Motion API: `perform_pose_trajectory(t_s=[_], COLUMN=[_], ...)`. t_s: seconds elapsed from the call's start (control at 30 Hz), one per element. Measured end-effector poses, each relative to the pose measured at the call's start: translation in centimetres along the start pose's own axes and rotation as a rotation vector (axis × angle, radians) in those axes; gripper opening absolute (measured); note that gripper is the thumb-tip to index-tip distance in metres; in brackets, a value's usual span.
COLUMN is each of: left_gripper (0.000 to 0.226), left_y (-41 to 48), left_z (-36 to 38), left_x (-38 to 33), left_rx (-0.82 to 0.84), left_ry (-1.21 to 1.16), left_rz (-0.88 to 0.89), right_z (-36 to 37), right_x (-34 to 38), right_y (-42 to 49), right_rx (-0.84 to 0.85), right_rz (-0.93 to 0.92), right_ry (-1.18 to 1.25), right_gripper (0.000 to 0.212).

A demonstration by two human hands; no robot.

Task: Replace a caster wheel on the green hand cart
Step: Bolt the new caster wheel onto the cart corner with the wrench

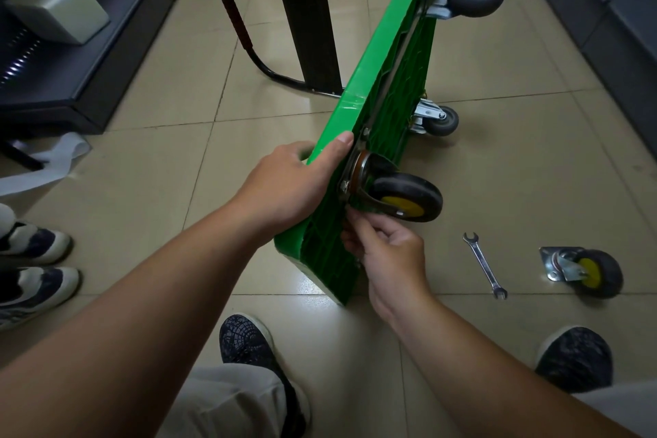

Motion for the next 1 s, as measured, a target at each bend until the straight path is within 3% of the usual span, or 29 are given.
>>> perform_pose_trajectory(t_s=[0.4, 0.67, 0.73, 1.0], left_gripper=[0.069, 0.073, 0.072, 0.065], left_y=[-0.05, -0.20, -0.09, 0.48], left_z=[0.05, -0.18, -0.34, -0.50], left_x=[-0.15, -0.52, -0.46, -0.19], left_rx=[0.009, 0.118, 0.122, 0.097], left_ry=[0.052, 0.256, 0.271, 0.276], left_rz=[0.032, 0.167, 0.194, 0.250], right_z=[0.16, 0.14, 0.58, 0.31], right_x=[0.43, 0.21, 0.51, 0.37], right_y=[0.11, 0.27, 0.08, -0.50], right_rx=[0.009, -0.052, -0.051, -0.014], right_rz=[-0.003, 0.044, 0.041, 0.048], right_ry=[0.048, -0.014, 0.063, 0.073], right_gripper=[0.006, 0.012, 0.002, 0.008])
Point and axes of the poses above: each hand's wrist, its own y-axis towards the middle knuckle, its own z-axis out of the palm, x = y × z, the point moved 3 cm from there along y, towards the middle knuckle, and after that the axes turned 5 degrees about -y, right-handed, at the moved point
